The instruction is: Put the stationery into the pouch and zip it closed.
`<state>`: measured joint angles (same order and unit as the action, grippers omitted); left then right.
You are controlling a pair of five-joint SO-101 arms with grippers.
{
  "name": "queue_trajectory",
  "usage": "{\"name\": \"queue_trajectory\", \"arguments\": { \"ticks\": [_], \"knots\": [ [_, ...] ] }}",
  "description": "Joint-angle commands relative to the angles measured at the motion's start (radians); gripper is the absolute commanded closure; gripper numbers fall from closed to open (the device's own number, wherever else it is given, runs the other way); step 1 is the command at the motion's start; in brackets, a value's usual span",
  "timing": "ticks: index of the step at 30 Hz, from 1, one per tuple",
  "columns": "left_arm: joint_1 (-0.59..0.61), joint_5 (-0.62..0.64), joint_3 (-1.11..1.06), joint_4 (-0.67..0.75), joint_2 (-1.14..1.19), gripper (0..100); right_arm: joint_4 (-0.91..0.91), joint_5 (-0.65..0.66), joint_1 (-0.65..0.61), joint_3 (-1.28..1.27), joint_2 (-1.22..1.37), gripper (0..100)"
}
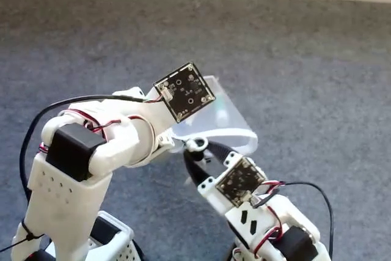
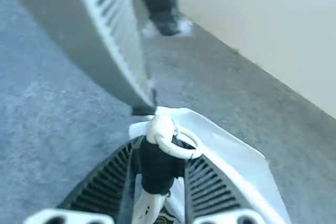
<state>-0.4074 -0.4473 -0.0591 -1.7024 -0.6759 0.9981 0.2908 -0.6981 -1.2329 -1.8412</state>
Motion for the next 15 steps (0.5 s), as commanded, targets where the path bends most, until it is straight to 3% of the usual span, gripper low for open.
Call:
{"name": "queue_trajectory", "arguments": {
  "ticks": [1, 11, 15],
  "knots": [
    [0.007, -0.006, 0.047, -0.008, -0.025, 75, -0.005, 0.005, 0.07, 0.058, 0.002, 99.5],
    [-0.151, -0.003, 0.035, -0.003, -0.018, 76, -0.05, -0.044, 0.199, 0.102, 0.002, 99.5],
    [-0.156, -0.003, 0.035, 0.0, -0.018, 76, -0.053, -0.044, 0.202, 0.107, 0.002, 99.5]
  ]
}}
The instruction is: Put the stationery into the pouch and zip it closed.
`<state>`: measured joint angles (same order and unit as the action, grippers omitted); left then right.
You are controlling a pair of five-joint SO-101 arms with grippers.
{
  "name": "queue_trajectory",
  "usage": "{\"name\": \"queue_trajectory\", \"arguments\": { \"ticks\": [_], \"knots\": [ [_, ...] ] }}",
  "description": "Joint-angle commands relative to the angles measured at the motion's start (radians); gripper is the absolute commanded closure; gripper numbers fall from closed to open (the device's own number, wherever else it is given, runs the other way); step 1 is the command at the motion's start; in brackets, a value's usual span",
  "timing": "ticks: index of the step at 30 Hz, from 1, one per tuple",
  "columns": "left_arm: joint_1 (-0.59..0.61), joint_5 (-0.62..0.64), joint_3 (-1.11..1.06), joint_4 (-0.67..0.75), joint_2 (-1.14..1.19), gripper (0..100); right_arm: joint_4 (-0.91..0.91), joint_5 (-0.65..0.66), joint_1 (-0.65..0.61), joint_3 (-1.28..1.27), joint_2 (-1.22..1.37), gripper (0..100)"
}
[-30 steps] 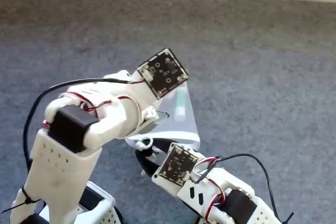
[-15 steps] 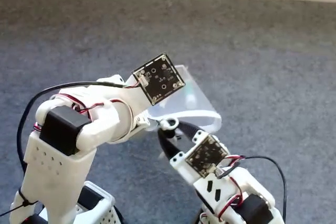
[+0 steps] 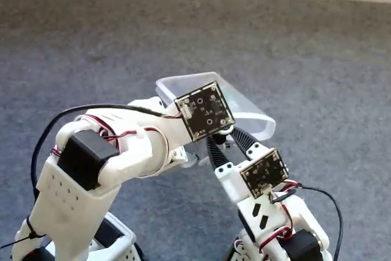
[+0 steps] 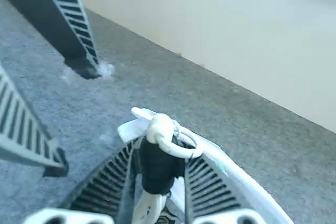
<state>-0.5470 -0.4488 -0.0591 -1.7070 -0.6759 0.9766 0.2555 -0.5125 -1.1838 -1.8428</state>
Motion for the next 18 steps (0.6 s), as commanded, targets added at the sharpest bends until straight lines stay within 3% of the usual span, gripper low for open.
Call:
{"name": "queue_trajectory", "arguments": {
  "ticks": [1, 18],
  "knots": [
    [-0.016, -0.002, 0.027, 0.005, -0.018, 76, -0.031, -0.011, 0.016, 0.058, 0.004, 99.5],
    [-0.015, -0.005, -0.309, 0.445, -0.024, 76, -0.025, -0.049, 0.016, 0.097, 0.004, 99.5]
  ]
}}
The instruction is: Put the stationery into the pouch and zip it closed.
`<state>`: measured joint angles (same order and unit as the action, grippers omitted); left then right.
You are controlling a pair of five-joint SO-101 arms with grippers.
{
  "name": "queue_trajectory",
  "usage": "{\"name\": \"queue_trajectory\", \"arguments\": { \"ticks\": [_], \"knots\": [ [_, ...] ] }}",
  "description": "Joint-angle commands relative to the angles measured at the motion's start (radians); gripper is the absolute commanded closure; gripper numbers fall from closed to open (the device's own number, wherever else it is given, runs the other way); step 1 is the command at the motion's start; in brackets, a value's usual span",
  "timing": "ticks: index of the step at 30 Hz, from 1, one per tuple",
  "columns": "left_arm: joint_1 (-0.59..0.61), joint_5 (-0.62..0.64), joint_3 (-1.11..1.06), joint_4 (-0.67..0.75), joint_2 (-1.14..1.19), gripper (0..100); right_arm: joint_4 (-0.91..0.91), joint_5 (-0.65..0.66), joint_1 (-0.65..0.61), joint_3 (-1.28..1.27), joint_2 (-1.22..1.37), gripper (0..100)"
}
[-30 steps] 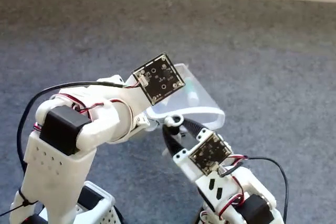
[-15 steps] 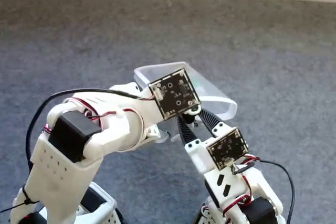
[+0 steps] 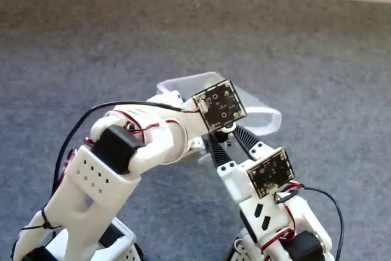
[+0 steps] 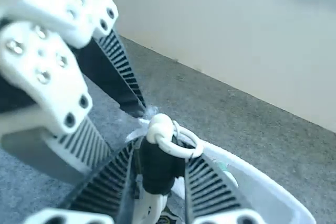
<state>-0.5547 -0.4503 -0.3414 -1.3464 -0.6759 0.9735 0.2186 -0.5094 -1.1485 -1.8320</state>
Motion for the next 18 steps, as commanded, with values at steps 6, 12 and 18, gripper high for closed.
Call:
{"name": "queue_trajectory", "arguments": {
  "ticks": [6, 12, 18],
  "knots": [
    [-0.007, -0.003, -0.131, 0.192, -0.025, 78, -0.022, -0.011, 0.015, 0.064, -0.007, 99.5],
    [-0.007, -0.002, -0.196, 0.293, -0.025, 86, -0.045, -0.012, 0.116, 0.059, -0.007, 99.5],
    [-0.007, 0.002, -0.189, 0.298, -0.025, 96, -0.102, -0.014, 0.128, 0.056, -0.005, 99.5]
  ]
}}
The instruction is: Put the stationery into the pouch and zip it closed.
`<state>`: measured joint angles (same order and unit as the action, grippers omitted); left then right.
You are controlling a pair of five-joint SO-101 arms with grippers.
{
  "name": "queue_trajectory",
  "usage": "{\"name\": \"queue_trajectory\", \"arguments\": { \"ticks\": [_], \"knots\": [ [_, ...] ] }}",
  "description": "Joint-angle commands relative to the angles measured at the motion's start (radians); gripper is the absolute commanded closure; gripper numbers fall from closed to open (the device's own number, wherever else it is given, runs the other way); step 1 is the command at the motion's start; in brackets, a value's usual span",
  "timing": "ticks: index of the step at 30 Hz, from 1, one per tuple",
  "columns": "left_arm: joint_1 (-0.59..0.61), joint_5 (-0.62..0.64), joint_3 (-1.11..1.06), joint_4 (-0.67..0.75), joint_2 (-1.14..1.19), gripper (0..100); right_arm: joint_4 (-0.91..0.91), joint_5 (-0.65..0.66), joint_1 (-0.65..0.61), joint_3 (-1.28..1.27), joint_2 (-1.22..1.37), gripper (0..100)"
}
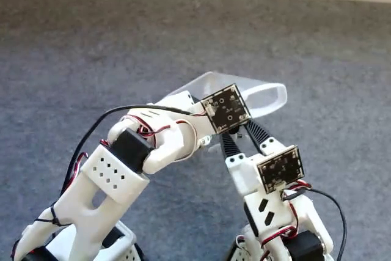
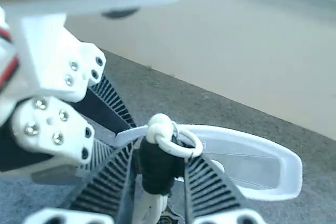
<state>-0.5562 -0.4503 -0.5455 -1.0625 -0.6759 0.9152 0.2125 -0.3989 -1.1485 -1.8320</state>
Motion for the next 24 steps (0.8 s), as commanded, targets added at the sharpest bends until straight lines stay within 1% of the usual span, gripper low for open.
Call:
{"name": "queue_trajectory", "arguments": {
  "ticks": [1, 2, 11, 14, 16, 21, 24],
  "knots": [
    [-0.005, 0.002, 0.012, 0.014, -0.025, 98, -0.044, -0.008, 0.018, 0.056, -0.005, 99.5],
    [-0.005, 0.002, 0.01, 0.014, -0.025, 99, -0.044, -0.008, 0.018, 0.056, -0.005, 99.5],
    [-0.005, 0.005, -0.039, 0.025, -0.025, 99, -0.047, -0.008, 0.019, 0.054, -0.005, 99.5],
    [0.013, 0.048, -0.051, 0.037, -0.027, 100, -0.048, -0.008, 0.019, 0.054, -0.005, 99.5],
    [0.03, 0.049, -0.051, 0.037, -0.027, 100, -0.067, -0.008, 0.024, 0.053, -0.004, 99.5],
    [0.033, 0.048, -0.053, 0.034, -0.027, 100, -0.209, -0.006, 0.15, -0.048, -0.004, 99.5],
    [0.033, 0.048, -0.053, 0.034, -0.027, 100, -0.236, -0.005, 0.179, -0.076, -0.004, 99.5]
  ]
}}
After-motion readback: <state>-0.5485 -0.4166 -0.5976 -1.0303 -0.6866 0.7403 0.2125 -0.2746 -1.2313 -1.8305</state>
